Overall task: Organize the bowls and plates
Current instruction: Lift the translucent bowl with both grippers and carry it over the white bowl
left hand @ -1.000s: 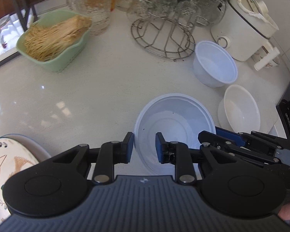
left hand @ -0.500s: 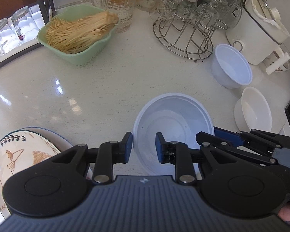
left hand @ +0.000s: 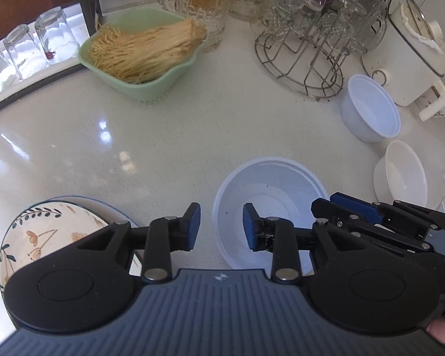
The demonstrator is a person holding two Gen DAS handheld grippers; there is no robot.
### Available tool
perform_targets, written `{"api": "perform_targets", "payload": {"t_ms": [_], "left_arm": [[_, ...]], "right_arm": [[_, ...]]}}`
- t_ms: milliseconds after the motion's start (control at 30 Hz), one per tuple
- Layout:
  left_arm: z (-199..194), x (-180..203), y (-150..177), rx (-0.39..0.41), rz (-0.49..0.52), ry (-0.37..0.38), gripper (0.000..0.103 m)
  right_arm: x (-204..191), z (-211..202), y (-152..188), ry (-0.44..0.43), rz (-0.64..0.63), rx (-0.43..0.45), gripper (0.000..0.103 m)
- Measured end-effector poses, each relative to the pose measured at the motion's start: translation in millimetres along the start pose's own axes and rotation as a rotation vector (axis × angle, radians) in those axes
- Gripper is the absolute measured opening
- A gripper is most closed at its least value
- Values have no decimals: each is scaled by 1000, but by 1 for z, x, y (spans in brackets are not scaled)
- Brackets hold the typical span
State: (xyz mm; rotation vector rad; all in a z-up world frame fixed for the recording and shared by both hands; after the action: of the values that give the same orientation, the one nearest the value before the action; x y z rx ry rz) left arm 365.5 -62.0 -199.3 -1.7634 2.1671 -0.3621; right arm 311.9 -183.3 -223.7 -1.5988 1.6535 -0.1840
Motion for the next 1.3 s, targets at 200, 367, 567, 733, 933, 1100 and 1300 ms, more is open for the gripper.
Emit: {"api": "perform_targets", "payload": {"t_ms": [200, 367, 567, 733, 933, 1100, 1300], "left_arm": [[-22, -6, -12, 29, -32, 19, 37], [-54, -10, -28, 111, -61, 23, 37], [-89, -3, -34, 186, -67, 50, 37], [-109, -4, -32, 212, -92, 79, 37], [-123, -9, -29, 249, -119, 61, 37], [-125, -4, -27, 264, -100, 46, 37], [-125, 5, -30, 280, -77, 57, 37]], "right_arm": [[-7, -20, -20, -13, -24, 71, 25], [-13, -45, -41, -4, -38, 145, 25], [-15, -69, -53, 5, -16, 180, 25], [-22, -89, -57, 20, -35, 217, 25], [-31, -110, -59, 20, -36, 263, 25], [-33, -115, -59, 31, -42, 277, 25], [-26, -122, -60, 48, -37, 294, 25]]}}
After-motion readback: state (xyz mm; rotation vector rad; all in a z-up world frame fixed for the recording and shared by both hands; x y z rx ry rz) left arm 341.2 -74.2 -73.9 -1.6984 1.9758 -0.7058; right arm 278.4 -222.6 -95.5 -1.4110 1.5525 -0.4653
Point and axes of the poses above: each gripper's, at about its wrist camera, not at the fingertips, and z roughly the way its jaws point, x to its right, y to its underside, the point moved 5 cm from there along z, roughly the way its jaws point, and after that the axes turned 14 degrees about -y, right-handed, at the moved point
